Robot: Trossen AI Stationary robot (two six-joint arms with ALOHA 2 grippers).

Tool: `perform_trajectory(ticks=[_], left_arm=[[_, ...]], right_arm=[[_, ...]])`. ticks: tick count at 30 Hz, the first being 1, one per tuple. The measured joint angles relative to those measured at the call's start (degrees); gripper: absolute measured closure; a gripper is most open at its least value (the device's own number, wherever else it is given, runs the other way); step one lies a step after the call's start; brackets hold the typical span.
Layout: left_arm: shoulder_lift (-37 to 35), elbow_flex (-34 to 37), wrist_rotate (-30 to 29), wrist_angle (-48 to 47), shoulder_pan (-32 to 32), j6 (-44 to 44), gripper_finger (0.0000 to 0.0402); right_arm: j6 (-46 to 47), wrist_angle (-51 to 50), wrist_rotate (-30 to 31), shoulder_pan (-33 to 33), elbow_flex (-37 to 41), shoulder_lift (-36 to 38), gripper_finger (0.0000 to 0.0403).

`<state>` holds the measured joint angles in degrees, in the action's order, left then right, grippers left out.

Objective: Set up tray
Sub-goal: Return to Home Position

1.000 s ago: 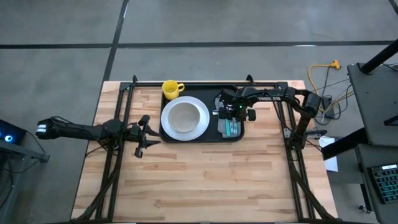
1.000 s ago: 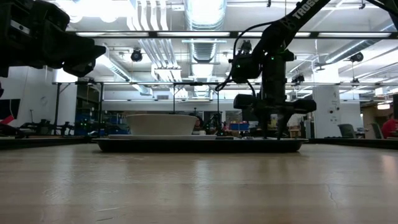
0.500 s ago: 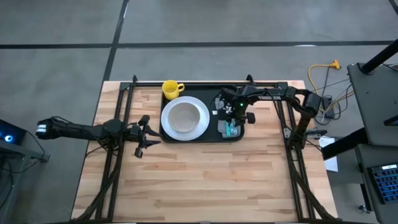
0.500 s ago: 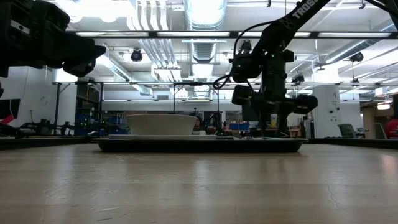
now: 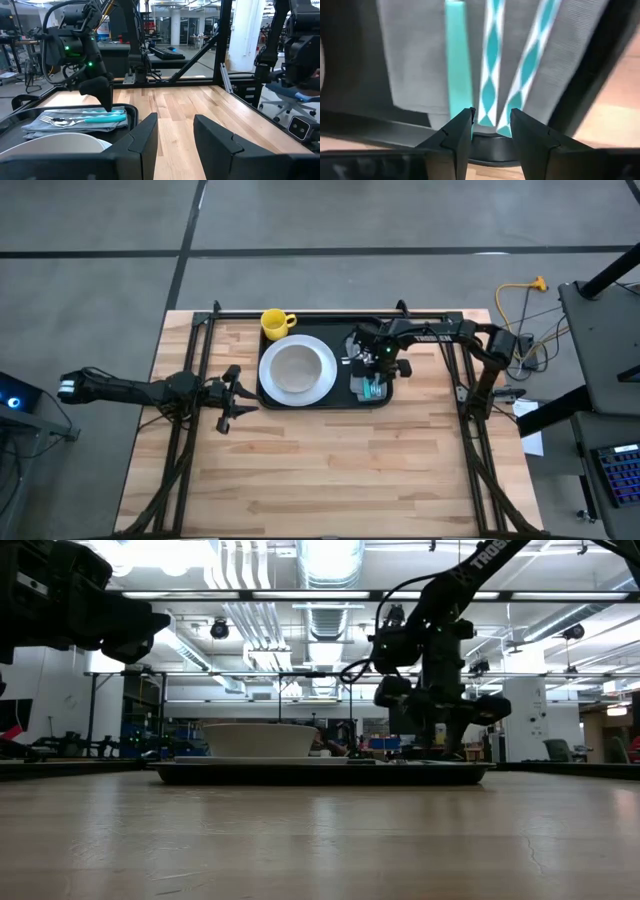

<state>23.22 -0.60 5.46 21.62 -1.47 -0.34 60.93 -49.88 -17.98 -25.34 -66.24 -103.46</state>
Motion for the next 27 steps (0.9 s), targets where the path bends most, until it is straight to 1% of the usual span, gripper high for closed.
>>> perform_trajectory(ticks=[4, 8, 11, 15, 20, 24, 27], left_arm=[[0.0, 0.0, 0.0, 0.0, 0.0, 0.0, 0.0294], [0.0, 0.0, 0.0, 0.0, 0.0, 0.0, 0.0294], [0.0, 0.0, 0.0, 0.0, 0.0, 0.0, 0.0294], [0.0, 0.0, 0.0, 0.0, 0.0, 0.0, 0.0294], [0.0, 0.0, 0.0, 0.0, 0.0, 0.0, 0.0294], [0.0, 0.0, 0.0, 0.0, 0.0, 0.0, 0.0294], [0.0, 0.0, 0.0, 0.0, 0.0, 0.0, 0.0294]], right_arm=[[6.5, -2.4, 0.0, 0.4, 0.4, -0.1, 0.0287], [8.6, -2.8, 0.0, 1.6, 1.9, -0.3, 0.0295], [6.7, -2.7, 0.4, 2.5, 2.0, -0.2, 0.0301], [1.2, -3.3, 3.5, 5.3, 2.1, 0.9, 0.0303], [-4.9, -3.4, 10.7, 9.9, 2.0, 4.1, 0.0301], [-8.0, -3.3, 18.7, 14.1, 0.1, 7.7, 0.0303], [-11.4, -3.1, 23.0, 17.0, -1.4, 10.4, 0.0303]])
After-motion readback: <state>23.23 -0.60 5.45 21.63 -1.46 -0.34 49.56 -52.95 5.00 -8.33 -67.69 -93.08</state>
